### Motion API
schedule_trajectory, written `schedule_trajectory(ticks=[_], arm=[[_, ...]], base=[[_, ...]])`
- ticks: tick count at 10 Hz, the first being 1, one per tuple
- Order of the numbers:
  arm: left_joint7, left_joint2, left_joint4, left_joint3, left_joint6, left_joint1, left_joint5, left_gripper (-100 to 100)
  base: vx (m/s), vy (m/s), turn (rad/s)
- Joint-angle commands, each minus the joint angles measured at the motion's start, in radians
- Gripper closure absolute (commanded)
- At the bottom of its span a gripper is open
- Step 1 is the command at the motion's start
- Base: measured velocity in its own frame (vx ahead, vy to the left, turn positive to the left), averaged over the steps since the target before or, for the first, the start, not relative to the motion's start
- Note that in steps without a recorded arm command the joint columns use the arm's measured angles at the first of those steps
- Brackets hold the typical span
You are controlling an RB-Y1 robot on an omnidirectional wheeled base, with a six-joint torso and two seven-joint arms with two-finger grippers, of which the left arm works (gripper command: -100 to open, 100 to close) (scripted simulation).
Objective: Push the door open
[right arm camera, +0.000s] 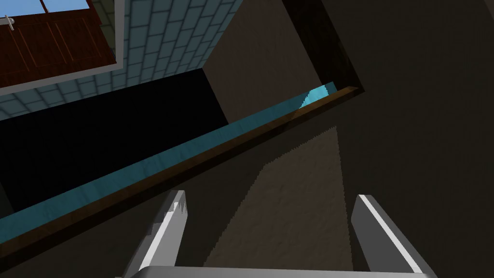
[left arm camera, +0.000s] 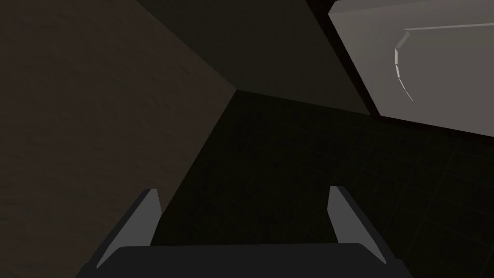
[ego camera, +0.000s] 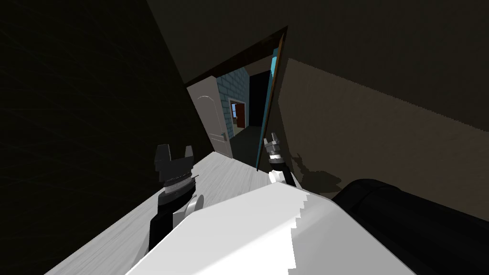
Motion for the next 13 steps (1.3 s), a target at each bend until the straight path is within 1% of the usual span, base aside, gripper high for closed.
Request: schedule_trajectory(ticks=[1,2,4,5,6,13], arm=[[0.008,0.008,0.035,-0.007,0.002,-0.02,-0.002,-100],[0.01,0.01,0.047,-0.009,0.003,-0.027,-0.003,-100],[0.022,0.019,0.1,-0.019,0.006,-0.058,-0.005,-100],[0.025,0.022,0.117,-0.023,0.007,-0.068,-0.006,-100],[0.033,0.027,0.152,-0.029,0.009,-0.088,-0.008,-100],[0.066,0.046,0.305,-0.059,0.019,-0.178,-0.017,-100]], base=[[0.05,0.019,0.013],[0.082,0.056,-0.065],[0.118,0.074,-0.021],[0.122,0.097,-0.024],[0.106,0.094,-0.034],[0.084,0.067,-0.022]])
